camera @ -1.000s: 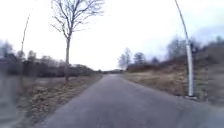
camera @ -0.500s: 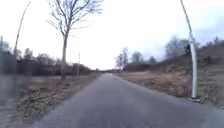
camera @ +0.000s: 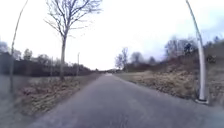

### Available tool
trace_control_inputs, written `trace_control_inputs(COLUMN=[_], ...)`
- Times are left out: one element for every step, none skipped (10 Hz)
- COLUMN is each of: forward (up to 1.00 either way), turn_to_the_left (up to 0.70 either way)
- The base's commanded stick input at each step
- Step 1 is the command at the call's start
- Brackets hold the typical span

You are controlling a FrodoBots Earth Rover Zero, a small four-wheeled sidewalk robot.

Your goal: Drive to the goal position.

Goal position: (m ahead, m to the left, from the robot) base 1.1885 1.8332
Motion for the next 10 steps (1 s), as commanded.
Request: trace_control_inputs(forward=[0.50,0.50,0.50,0.50,0.50,0.50,0.50,0.50,0.50,0.50], turn_to_the_left=[0.01,0.01,0.01,0.01,0.01,0.01,0.01,0.01,0.01,0.01])
